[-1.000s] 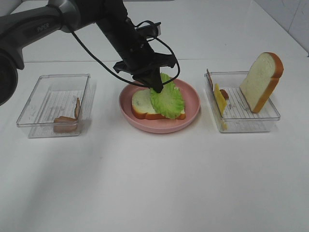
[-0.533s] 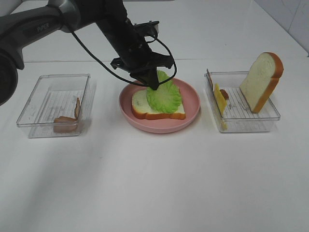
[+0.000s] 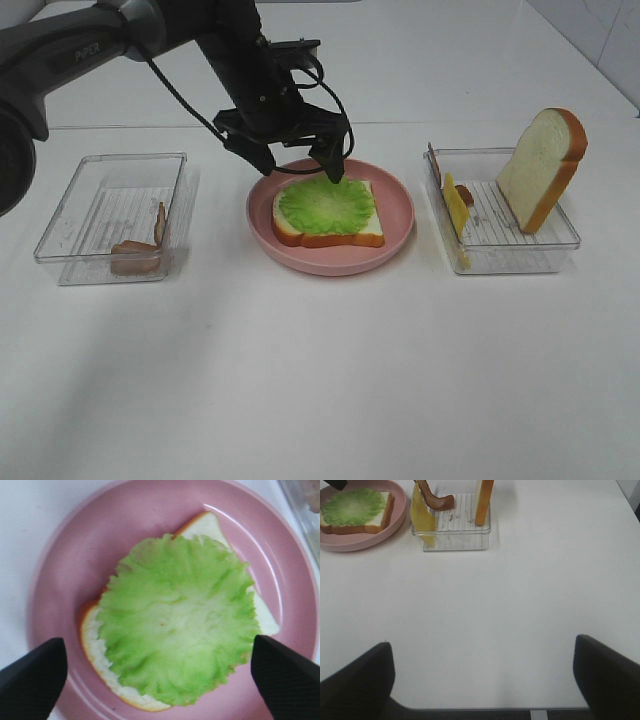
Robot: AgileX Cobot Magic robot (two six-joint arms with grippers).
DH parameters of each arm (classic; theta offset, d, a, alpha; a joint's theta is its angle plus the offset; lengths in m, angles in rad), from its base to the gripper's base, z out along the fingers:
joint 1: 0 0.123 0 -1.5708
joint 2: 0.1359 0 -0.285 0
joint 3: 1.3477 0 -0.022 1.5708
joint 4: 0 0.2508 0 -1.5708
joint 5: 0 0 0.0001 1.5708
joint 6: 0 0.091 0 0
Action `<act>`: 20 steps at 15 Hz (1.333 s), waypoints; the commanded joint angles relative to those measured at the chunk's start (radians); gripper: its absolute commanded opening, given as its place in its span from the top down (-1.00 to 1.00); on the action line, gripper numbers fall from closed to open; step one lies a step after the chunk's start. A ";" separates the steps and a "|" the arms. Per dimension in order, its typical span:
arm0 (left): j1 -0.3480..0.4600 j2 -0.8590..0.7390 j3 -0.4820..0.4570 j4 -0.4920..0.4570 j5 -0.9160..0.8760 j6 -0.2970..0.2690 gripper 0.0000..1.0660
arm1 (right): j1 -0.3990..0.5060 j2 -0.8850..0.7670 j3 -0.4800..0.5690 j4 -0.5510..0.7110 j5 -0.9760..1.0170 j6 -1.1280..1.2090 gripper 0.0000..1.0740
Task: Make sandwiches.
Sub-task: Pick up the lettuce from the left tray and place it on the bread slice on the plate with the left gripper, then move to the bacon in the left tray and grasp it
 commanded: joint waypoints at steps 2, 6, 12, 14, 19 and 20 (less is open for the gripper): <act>-0.006 -0.049 -0.097 0.112 0.146 -0.066 -0.91 | -0.004 -0.029 0.003 0.000 -0.004 -0.006 -0.76; -0.006 -0.178 -0.041 0.108 0.146 -0.087 -0.88 | -0.004 -0.029 0.003 0.000 -0.004 -0.006 -0.76; 0.008 -0.613 0.602 0.235 0.146 -0.216 -0.88 | -0.004 -0.029 0.003 0.000 -0.004 -0.006 -0.76; 0.045 -0.624 0.650 0.231 0.146 -0.234 -0.88 | -0.004 -0.029 0.003 0.000 -0.004 -0.006 -0.76; 0.112 -0.523 0.677 0.223 0.145 -0.275 -0.88 | -0.004 -0.029 0.003 0.013 -0.004 -0.006 -0.76; 0.108 -0.473 0.671 0.223 0.145 -0.281 -0.88 | -0.004 -0.029 0.003 0.013 -0.004 -0.006 -0.76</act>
